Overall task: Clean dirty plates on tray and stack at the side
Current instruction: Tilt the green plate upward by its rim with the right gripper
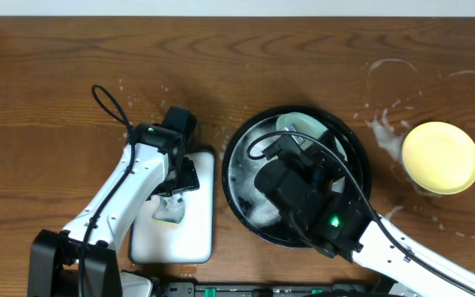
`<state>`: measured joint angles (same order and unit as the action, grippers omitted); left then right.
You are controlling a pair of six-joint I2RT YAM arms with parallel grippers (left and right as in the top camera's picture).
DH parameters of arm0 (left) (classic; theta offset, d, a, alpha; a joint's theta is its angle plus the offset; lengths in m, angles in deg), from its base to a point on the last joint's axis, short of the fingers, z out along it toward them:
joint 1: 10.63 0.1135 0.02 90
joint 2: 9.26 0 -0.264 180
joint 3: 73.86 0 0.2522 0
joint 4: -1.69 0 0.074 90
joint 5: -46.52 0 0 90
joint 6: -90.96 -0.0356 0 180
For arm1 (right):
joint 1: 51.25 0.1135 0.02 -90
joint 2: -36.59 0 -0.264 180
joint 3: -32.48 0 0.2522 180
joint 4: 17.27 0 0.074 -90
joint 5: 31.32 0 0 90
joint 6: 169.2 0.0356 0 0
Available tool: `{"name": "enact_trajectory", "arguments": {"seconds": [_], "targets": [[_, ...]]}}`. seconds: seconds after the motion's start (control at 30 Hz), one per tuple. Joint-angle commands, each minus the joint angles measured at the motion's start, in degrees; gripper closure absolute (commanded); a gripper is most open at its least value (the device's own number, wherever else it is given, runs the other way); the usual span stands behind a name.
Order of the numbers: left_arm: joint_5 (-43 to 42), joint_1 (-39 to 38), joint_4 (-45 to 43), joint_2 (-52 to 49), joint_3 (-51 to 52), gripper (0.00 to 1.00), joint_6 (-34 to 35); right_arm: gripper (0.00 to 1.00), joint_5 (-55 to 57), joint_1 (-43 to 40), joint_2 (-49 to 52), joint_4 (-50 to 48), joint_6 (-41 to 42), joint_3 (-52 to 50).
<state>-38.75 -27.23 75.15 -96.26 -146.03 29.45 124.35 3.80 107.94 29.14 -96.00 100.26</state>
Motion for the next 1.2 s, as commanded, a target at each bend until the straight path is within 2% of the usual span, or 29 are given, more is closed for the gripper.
{"name": "enact_trajectory", "arguments": {"seconds": [0.0, 1.17], "targets": [[0.74, 0.26, 0.15, 0.2, 0.44, 0.18, 0.24, 0.99, 2.05, 0.44, -0.96, -1.27, 1.79, 0.35], [0.76, 0.26, 0.15, 0.2, 0.44, 0.18, 0.24, 0.99, 5.01, 0.46, -0.96, -2.23, 2.62, 0.35]]}}
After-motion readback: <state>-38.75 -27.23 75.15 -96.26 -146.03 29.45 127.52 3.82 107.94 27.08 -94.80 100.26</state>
